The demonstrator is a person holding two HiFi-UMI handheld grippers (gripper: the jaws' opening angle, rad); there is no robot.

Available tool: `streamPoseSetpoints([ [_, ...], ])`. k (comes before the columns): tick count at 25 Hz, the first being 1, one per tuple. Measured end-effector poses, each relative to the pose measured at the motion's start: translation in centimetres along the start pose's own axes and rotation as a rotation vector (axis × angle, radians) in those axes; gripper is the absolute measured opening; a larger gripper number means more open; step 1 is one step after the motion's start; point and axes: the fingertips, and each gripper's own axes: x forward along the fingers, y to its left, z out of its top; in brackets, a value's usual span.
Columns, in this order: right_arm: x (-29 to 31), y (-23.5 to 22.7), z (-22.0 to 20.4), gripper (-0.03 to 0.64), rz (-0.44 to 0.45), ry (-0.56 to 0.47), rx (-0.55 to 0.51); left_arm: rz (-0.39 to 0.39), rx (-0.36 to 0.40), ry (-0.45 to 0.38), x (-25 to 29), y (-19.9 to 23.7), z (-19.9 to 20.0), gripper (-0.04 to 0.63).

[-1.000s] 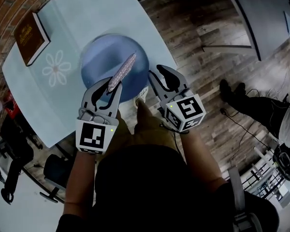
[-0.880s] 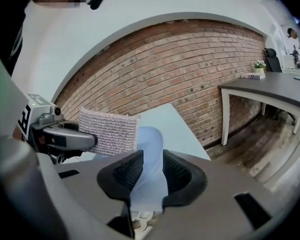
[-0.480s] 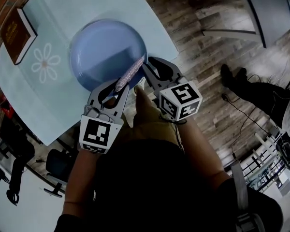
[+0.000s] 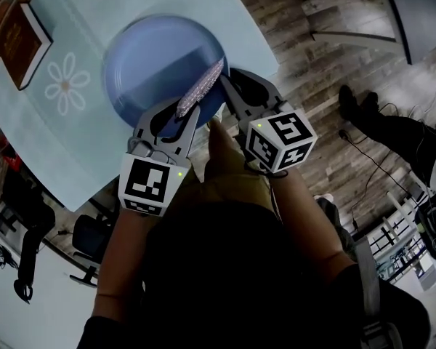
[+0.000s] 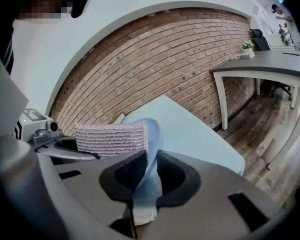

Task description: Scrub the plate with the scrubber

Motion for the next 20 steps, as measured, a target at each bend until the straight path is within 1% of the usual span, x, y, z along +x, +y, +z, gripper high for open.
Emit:
streamPoseSetpoints([
  [4,0.2,0.1,0.1,0.087,-0.02,-0.004,0.005,0.012,0.009,-0.005,0.6,0.9,0.5,0.083],
  [9,0.3,-0.2,0.4,0.079,-0.057,-0.02,0.025,0.024,0.065,-0.009,1.7,2.3,1.9,0.083],
  [14,0.6,-0.8,1.0,0.071,-0.102,-0.031,0.038,0.069,0.129,-0.025,2.6,4.6,3.3,0.083],
  [20,0.7,-1.0,1.2,0.063,-0.16,-0.037,0.055,0.141,0.144,-0.023,2.5,8.4,4.3,0.083],
])
